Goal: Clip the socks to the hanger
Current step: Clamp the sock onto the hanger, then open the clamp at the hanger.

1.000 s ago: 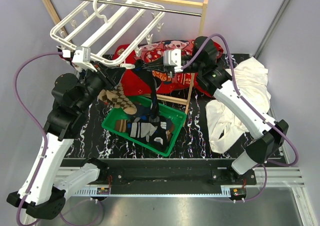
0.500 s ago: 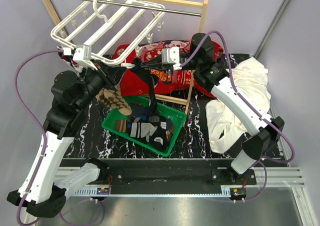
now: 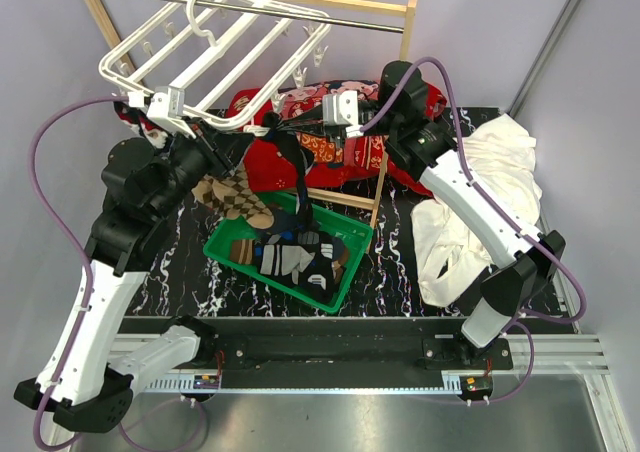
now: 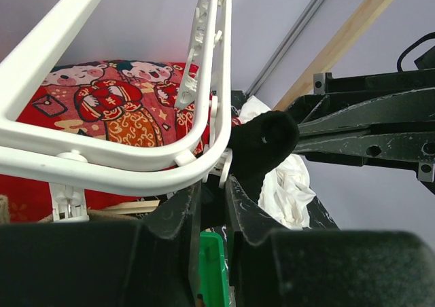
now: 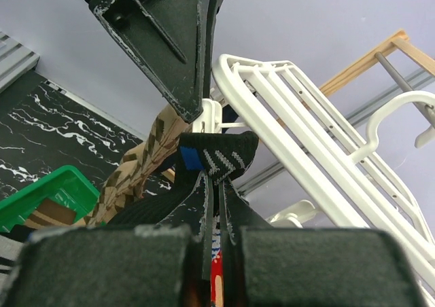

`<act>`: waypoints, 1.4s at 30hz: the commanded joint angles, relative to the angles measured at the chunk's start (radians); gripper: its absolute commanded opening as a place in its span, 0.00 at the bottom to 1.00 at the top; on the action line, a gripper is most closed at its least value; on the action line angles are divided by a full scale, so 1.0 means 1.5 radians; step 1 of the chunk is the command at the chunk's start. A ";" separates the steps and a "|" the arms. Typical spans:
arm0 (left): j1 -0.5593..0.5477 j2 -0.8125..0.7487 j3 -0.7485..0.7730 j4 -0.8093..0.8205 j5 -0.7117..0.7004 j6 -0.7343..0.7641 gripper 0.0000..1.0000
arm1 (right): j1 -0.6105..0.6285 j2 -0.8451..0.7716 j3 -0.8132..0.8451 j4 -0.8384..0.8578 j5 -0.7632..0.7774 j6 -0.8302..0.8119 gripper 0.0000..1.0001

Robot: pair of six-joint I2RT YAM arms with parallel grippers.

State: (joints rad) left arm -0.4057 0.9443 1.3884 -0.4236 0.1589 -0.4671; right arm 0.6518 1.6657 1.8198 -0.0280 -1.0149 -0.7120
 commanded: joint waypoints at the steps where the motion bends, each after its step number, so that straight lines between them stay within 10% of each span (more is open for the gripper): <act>1: 0.000 0.000 0.028 0.011 0.030 0.012 0.09 | 0.006 0.003 0.037 0.023 -0.009 -0.011 0.00; 12: 0.000 -0.020 0.025 0.017 -0.023 0.020 0.67 | 0.014 0.016 0.048 0.024 -0.015 0.002 0.06; 17: 0.000 -0.028 0.014 0.026 -0.047 0.017 0.82 | 0.019 0.018 0.025 0.057 0.005 0.051 0.27; 27: 0.000 -0.048 -0.018 0.043 -0.075 0.012 0.91 | 0.018 -0.050 -0.171 0.253 0.216 0.245 0.59; 42: 0.000 -0.076 -0.035 0.034 -0.077 0.032 0.94 | 0.019 0.006 -0.210 0.508 0.328 0.469 0.61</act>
State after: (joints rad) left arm -0.4061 0.8509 1.3331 -0.4263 0.0551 -0.4473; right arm 0.6743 1.6341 1.4479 0.5976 -0.5648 -0.1085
